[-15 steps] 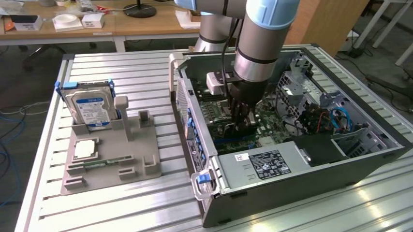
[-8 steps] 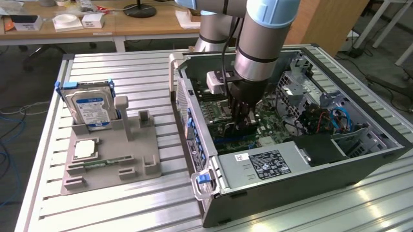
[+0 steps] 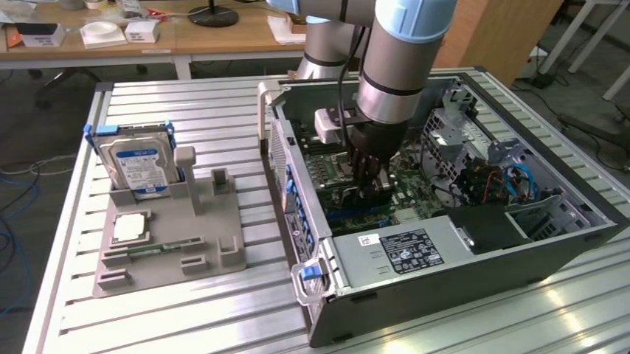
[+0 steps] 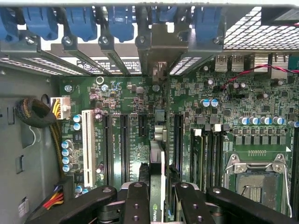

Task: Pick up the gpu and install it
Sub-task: 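Insert the gpu into the slot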

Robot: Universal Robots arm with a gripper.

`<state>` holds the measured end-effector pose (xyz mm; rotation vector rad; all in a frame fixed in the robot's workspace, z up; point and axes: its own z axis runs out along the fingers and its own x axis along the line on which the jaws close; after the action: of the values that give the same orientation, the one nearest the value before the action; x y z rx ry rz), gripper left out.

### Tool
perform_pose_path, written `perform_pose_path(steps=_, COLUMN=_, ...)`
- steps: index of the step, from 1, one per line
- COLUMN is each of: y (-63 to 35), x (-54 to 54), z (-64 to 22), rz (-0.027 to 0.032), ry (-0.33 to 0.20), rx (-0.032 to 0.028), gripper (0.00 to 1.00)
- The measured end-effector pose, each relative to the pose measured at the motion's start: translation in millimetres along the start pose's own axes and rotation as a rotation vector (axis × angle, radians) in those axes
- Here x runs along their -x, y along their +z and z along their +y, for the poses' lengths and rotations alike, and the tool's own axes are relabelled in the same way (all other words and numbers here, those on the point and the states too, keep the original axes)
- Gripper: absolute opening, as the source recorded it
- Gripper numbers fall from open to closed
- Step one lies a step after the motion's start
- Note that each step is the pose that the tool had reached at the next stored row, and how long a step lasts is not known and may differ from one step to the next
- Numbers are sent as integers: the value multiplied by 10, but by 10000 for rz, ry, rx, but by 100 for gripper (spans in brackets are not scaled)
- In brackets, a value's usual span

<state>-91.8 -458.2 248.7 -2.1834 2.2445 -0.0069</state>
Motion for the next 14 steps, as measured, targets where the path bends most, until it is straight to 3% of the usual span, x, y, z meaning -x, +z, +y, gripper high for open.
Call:
perform_pose_path(steps=5, y=1, x=0, z=2, rz=-1, ry=2, rx=0, gripper=26)
perform_pose_path(steps=14, y=40, x=2, z=1, rz=-60, ry=2, rx=-6, gripper=26)
